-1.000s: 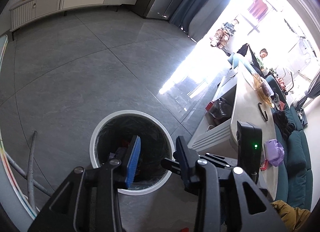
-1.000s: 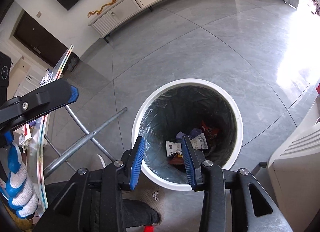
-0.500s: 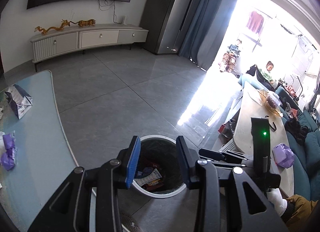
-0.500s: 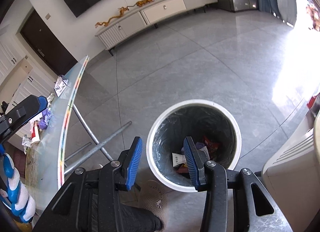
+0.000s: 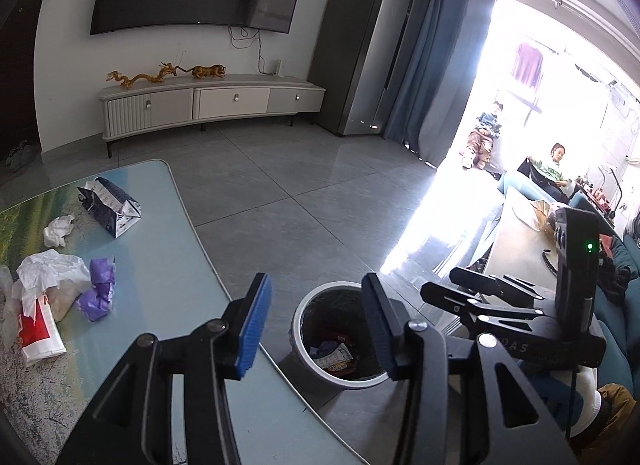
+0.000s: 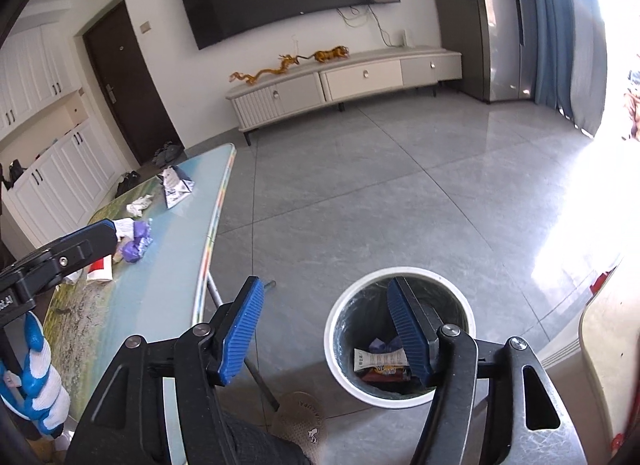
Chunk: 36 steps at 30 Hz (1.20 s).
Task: Collect trash
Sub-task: 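Pull both open tools back from the bin toward the table, then move both open tools over the remaining trash on the table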
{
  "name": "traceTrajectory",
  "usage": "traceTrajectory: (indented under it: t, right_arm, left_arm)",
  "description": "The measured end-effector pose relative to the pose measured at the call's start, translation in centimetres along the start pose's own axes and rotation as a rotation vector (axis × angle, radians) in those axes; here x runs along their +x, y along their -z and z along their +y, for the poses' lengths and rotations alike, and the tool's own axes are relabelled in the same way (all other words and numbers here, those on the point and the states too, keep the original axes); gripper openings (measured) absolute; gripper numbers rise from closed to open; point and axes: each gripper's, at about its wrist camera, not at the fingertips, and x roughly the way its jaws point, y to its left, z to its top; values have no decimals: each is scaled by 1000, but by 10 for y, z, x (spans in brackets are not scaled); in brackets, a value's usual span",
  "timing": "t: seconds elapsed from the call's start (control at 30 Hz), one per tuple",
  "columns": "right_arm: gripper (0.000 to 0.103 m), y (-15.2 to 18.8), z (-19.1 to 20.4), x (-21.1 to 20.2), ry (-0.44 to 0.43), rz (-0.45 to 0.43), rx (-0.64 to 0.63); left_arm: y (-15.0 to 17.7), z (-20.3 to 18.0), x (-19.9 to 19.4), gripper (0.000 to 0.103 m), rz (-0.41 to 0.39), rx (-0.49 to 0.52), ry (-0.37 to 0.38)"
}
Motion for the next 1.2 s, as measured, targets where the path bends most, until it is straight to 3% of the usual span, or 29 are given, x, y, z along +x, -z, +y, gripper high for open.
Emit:
traceTrajectory:
  t: [0.5, 0.57, 0.87, 1.2]
  right_arm:
    - [79, -8, 33, -32, -8, -85, -55]
    - [87, -9, 37, -35, -5, -98, -62]
    - [103, -12, 52, -44, -15, -149, -90]
    - [103, -18, 72, -57, -23, -189, -113]
  left_arm:
    - [8, 33, -33, 47, -68, -43, -81]
    - [9, 37, -39, 47, -83, -48, -97]
    - [15, 59, -63, 47, -128, -66, -136]
    - [22, 82, -76, 47, -126, -92, -184]
